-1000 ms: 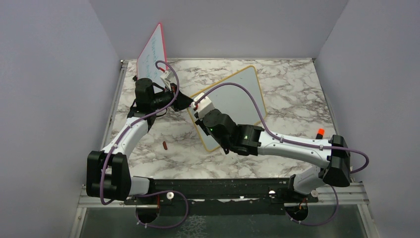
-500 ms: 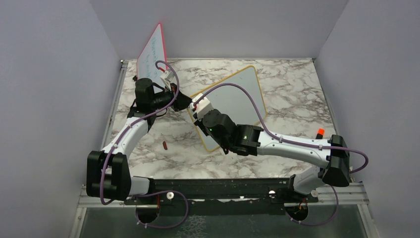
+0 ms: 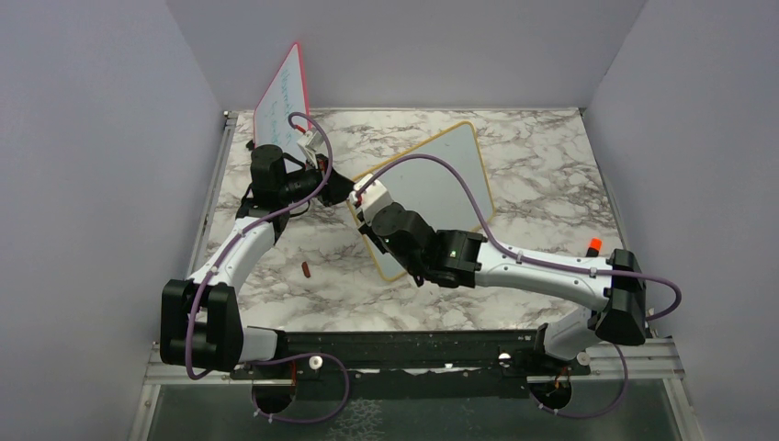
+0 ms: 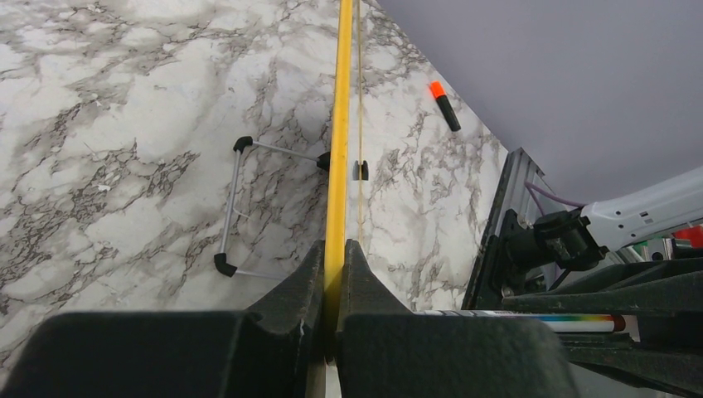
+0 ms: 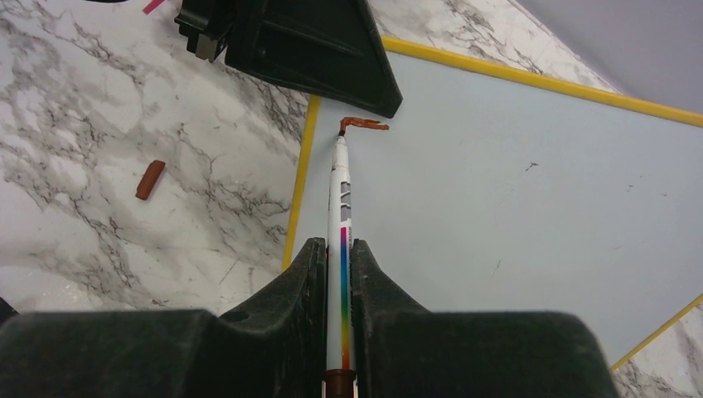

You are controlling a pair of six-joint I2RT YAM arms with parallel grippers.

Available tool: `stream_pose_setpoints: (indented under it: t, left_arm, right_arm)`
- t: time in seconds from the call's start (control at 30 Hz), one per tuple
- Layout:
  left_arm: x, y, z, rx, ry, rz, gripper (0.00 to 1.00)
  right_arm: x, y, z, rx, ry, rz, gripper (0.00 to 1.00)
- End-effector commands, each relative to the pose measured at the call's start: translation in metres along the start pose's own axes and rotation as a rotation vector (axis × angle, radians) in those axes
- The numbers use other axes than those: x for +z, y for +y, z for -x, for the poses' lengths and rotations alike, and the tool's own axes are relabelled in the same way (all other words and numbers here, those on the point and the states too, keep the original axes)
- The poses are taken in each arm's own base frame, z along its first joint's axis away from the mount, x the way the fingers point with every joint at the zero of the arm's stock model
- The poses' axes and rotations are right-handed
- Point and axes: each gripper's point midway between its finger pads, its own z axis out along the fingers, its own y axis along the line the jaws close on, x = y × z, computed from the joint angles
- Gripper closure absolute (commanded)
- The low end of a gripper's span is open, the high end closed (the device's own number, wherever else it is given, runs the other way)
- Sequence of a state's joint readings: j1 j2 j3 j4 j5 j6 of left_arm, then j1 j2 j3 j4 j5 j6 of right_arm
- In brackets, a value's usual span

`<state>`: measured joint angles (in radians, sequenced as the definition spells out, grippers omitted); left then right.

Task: Write a sentence on the whiteboard

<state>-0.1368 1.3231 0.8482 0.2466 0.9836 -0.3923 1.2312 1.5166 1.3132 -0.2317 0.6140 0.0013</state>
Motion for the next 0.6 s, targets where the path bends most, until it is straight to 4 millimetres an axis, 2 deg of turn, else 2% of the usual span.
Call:
stream_pose_setpoints:
  t: [0.0, 0.3, 0.57]
  left_arm:
    - [0.003, -0.002, -0.019, -0.035, 0.052, -0.022, 1.00]
    - [0.003, -0.002, -0.018, -0.034, 0.051, -0.021, 1.00]
    - [0.003, -0.002, -0.019, -0.034, 0.051, -0.021, 1.00]
  right_arm:
    - [0.001, 0.003, -0.013, -0.007, 0.067, 0.002, 0.99]
    - [0.000, 0.009, -0.031, -0.018, 0.140, 0.025, 0.99]
    - [-0.002, 0.013, -0.039, -0.015, 0.174, 0.047, 0.99]
